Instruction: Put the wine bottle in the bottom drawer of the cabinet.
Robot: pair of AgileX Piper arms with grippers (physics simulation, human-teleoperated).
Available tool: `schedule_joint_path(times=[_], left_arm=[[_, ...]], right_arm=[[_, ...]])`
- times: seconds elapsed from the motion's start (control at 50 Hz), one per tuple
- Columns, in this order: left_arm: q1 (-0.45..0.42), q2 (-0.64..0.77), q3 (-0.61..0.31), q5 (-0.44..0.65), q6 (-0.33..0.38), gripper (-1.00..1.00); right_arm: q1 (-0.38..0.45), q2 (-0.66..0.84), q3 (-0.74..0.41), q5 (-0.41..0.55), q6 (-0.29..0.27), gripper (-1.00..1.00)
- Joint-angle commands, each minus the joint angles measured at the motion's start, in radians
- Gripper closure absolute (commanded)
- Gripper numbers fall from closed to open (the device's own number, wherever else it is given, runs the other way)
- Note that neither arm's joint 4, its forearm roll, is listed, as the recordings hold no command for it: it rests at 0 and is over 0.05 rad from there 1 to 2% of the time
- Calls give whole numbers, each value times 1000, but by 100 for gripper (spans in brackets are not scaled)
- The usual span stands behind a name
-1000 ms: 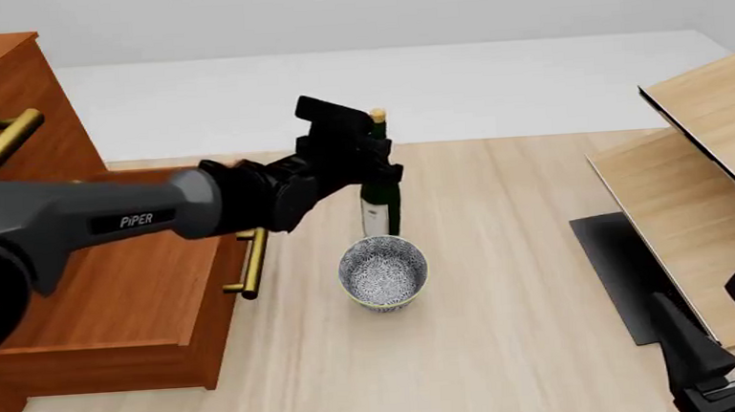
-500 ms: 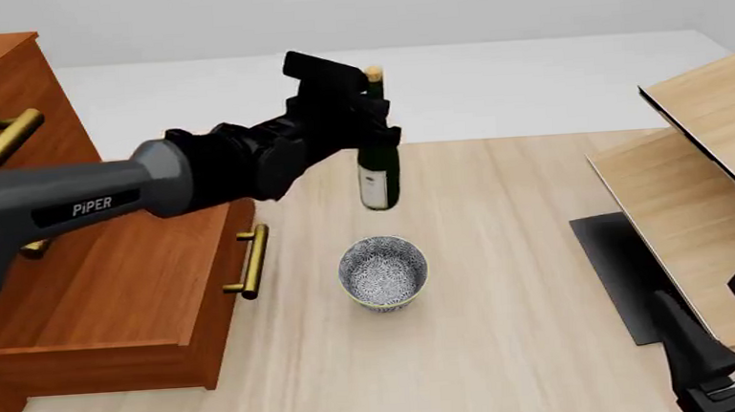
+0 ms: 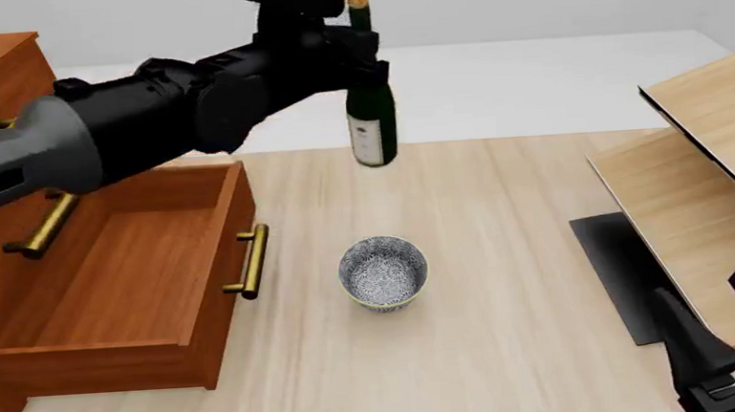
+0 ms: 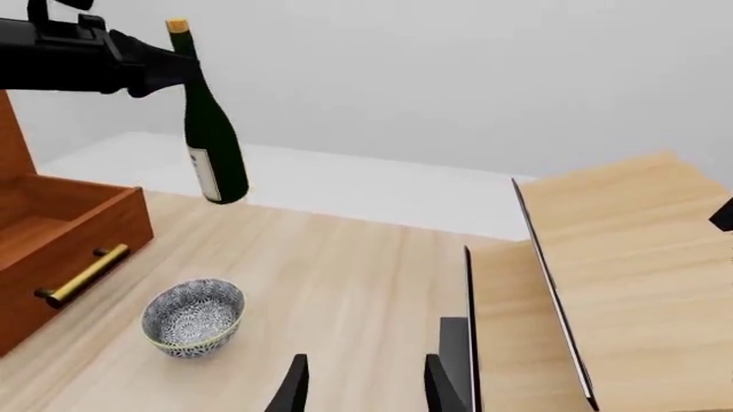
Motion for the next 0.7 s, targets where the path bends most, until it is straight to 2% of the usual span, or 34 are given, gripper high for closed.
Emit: schedule_joint_path(times=[0.02,0.26,0.36,0.54,0.7], left_arm=[[1,-133,-19,84,14,100],[20,-314,10,194,-12,100],[73,-411,29,247,-24,100],[98,-509,-1,349,-17,100],[157,-596,18,416,-27,100]], right_arm=[[2,-4,-8,4,-3,-100],[12,2,-20,-4,2,-100],[11,3,-19,-6,1,-100],[13,8,-18,-12,1,-100],[18,21,-14,-26,-2,-100]])
